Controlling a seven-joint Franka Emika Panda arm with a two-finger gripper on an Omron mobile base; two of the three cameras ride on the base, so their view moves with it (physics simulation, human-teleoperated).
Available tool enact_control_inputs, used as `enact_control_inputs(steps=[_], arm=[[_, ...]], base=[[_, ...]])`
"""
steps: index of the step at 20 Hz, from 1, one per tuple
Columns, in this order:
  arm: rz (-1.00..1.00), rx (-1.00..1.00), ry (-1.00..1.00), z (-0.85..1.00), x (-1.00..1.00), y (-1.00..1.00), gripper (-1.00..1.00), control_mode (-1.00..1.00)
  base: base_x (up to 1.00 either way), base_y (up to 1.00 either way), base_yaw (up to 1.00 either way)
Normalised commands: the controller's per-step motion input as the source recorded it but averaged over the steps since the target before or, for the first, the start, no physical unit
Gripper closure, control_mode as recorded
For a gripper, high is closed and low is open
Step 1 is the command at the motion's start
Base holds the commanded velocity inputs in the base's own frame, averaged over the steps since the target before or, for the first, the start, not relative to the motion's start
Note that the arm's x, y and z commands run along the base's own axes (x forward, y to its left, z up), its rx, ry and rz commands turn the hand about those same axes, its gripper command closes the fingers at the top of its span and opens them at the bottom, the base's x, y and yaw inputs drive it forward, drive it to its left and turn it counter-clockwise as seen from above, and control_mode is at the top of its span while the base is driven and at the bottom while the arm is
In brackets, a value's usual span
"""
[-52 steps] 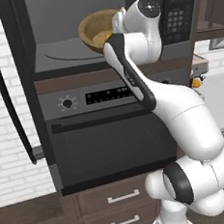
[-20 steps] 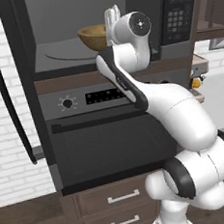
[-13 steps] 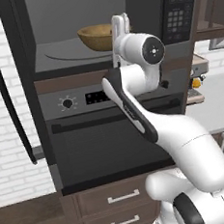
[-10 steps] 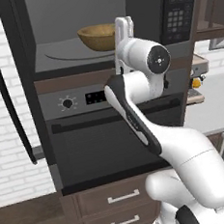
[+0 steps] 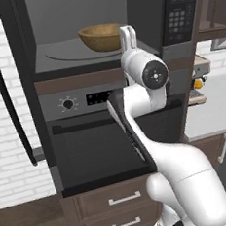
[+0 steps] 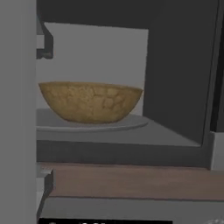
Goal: Pick the squash from the sink and place it in the bowl. Then pick the bowl and place it in the microwave. Then close the microwave door and press the start button.
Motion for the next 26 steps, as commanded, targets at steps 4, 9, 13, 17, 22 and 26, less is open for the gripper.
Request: enact_control_inputs(steps=[4,9,13,17,22,26], arm=[[-0.32,-0.2,0.01,-0.05,-0.18,-0.03,-1.0,-1.0],[-0.27,-0.21,0.0,-0.18,-0.09,-0.1,-1.0,-1.0],[-0.27,-0.19,0.0,-0.16,-0.32,-0.09,-1.0,-1.0],[-0.27,-0.2,-0.01,-0.15,-0.7,0.0,-1.0,-1.0],[-0.28,-0.21,0.0,-0.33,-0.55,0.0,-1.0,-1.0],[-0.27,-0.21,-0.05,-0.32,-0.46,0.0,-1.0,-1.0]], base=[[0.0,0.0,0.0],[0.0,0.0,0.0],[0.0,0.0,0.0],[0.0,0.0,0.0],[0.0,0.0,0.0],[0.0,0.0,0.0]])
